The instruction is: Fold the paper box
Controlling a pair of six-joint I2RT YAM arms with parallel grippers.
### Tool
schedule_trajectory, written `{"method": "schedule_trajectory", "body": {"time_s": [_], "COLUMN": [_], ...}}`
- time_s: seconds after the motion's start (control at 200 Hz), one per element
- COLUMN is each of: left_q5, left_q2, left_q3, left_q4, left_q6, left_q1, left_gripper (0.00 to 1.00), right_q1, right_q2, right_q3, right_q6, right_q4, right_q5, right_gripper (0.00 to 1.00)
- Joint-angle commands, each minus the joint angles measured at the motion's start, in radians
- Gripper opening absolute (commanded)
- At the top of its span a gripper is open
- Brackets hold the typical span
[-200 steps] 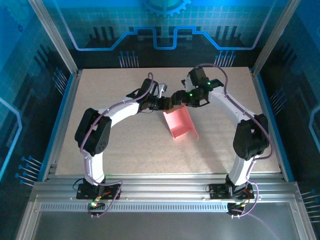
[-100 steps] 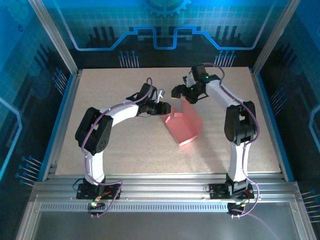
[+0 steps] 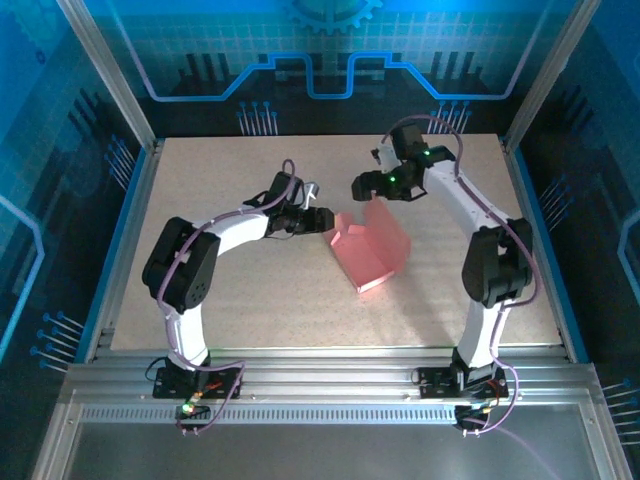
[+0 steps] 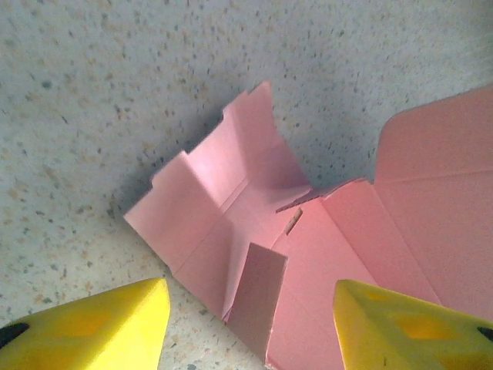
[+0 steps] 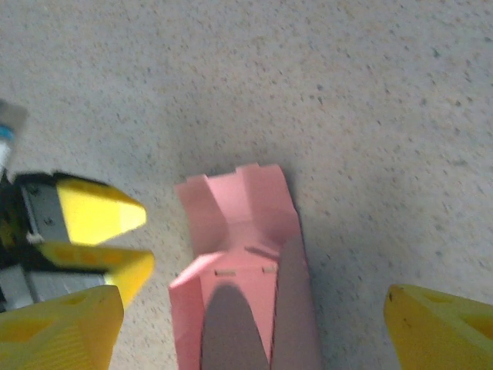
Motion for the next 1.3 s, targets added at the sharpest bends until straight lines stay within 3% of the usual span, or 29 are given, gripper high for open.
{"method": "schedule_trajectory", "body": {"time_s": [0.0,0.13,0.395,0.49,0.575,0.76,0.981,1.116,1.291], "left_q5": [-0.017,-0.031,-0.060,-0.072,-0.084,-0.099,-0.066,-0.038,0.012], "left_q2": [-0.041,-0.053,-0.075,-0.081,-0.088,-0.119,-0.126,-0.130,-0.195], "left_q3": [-0.025,-0.032,-0.035,-0.041,-0.048,-0.068,-0.136,-0.181,-0.247], "left_q4": [0.028,0.028,-0.001,-0.004,0.005,0.005,0.037,0.083,0.163], "left_q6": [-0.027,-0.029,-0.026,-0.023,-0.016,0.013,-0.055,-0.111,-0.154], "left_q1": [0.016,0.026,0.056,0.057,0.060,0.096,0.155,0.190,0.260], "left_gripper": [0.60,0.61,0.63,0.64,0.67,0.78,0.84,0.83,0.83], "right_q1": [0.022,0.052,0.134,0.158,0.171,0.169,0.107,0.054,0.031], "right_q2": [-0.088,-0.176,-0.218,-0.212,-0.203,-0.208,-0.167,-0.174,-0.179], "right_q3": [-0.092,-0.184,-0.165,-0.146,-0.140,-0.144,-0.084,-0.072,-0.059], "right_q6": [-0.029,-0.031,-0.026,-0.024,-0.055,-0.297,-0.578,-0.678,-0.792], "right_q4": [-0.031,-0.040,-0.174,-0.204,-0.203,-0.096,0.021,0.051,-0.010], "right_q5": [0.076,0.141,0.396,0.449,0.473,0.469,0.241,0.026,-0.033], "right_gripper": [0.89,0.81,0.48,0.30,0.00,0.00,0.00,0.00,0.00]}}
